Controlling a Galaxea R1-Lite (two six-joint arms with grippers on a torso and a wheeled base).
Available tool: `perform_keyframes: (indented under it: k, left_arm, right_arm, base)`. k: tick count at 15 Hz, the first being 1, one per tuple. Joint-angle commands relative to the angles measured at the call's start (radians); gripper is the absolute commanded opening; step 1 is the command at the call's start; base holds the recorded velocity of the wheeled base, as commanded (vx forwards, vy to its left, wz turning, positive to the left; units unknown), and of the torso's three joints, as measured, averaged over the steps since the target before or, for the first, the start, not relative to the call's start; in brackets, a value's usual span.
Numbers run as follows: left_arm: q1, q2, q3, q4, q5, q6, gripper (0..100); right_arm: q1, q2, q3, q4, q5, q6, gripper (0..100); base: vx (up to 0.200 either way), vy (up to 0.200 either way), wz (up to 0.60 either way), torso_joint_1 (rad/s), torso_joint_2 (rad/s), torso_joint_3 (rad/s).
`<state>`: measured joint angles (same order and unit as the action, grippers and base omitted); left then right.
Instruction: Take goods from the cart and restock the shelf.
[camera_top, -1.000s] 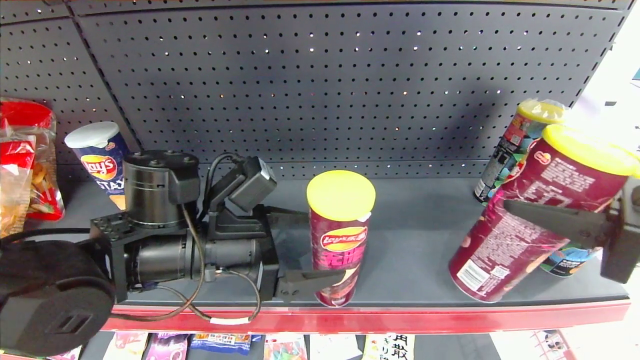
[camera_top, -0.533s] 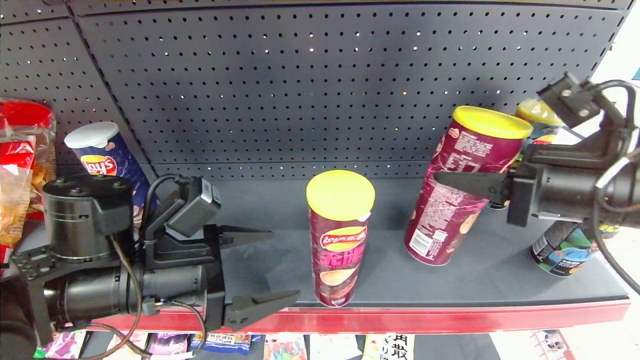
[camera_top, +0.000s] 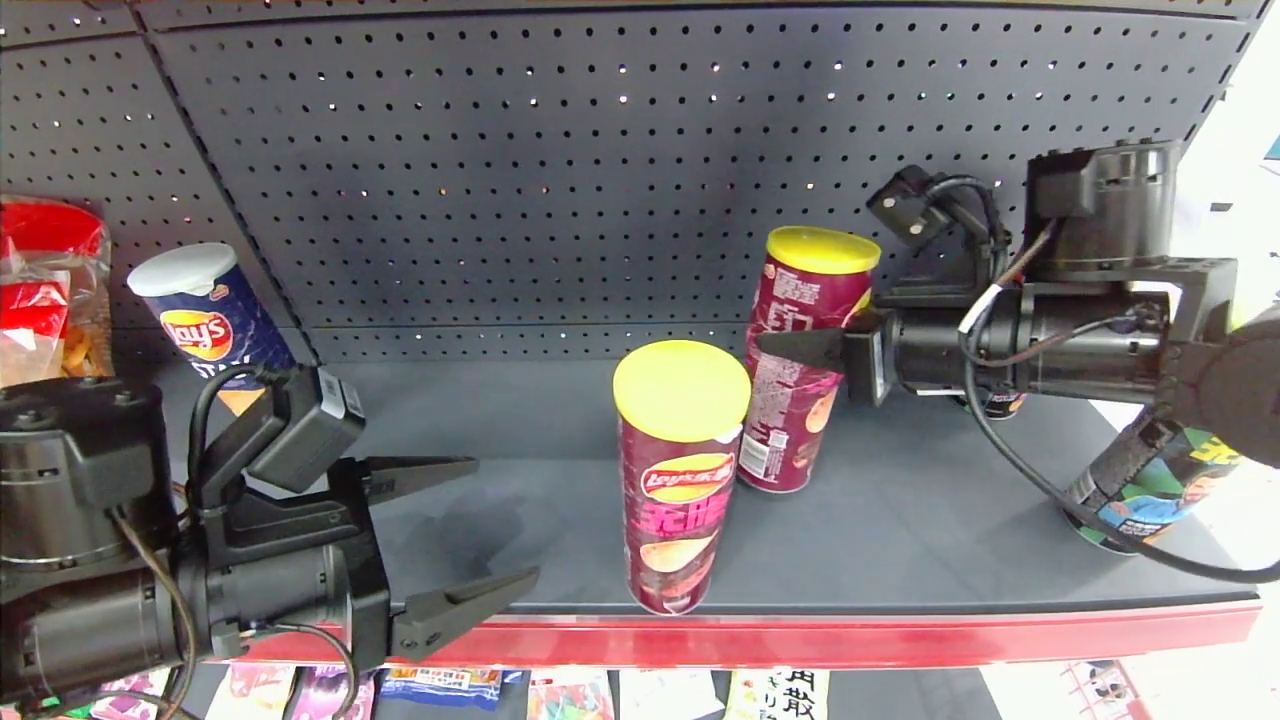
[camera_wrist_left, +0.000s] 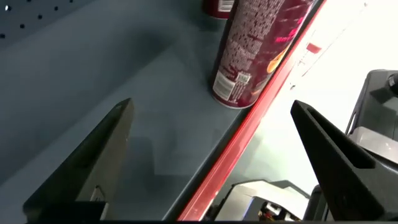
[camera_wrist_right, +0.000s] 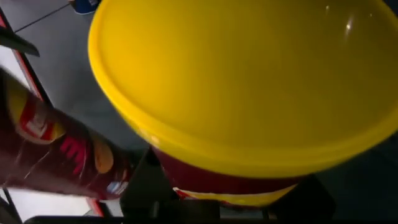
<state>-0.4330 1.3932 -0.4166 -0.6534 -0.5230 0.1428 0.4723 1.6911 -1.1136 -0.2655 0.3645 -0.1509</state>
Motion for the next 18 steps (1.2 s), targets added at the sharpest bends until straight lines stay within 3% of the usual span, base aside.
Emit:
perform_keyframes:
  k: [1,4,9,18]
  left_arm:
    - [0.002,-0.017,0.010,-0.002,0.000,-0.002,100]
    - [0.003,-0.040,0.009,0.005,0.004,-0.029,100]
    - [0.003,-0.037,-0.007,0.005,0.021,-0.031,100]
    - [0.005,-0.036,-0.014,0.005,0.021,-0.032,100]
  right_arm:
    - [0.009,0.068,-0.045,0.000,0.004,0.001,0]
    - [0.012,0.134,-0.112,-0.035,0.005,0.001,0]
    - [0.052,0.188,-0.173,-0.037,0.005,0.001,0]
    - [0.069,0.182,-0.150,-0.043,0.002,-0.006,0]
  base:
    - [0.000,0.000,0.00,0.000,0.00,0.000]
    - [0.000,0.000,0.00,0.000,0.00,0.000]
    - [0.000,0.000,0.00,0.000,0.00,0.000]
    - [0.000,0.000,0.00,0.000,0.00,0.000]
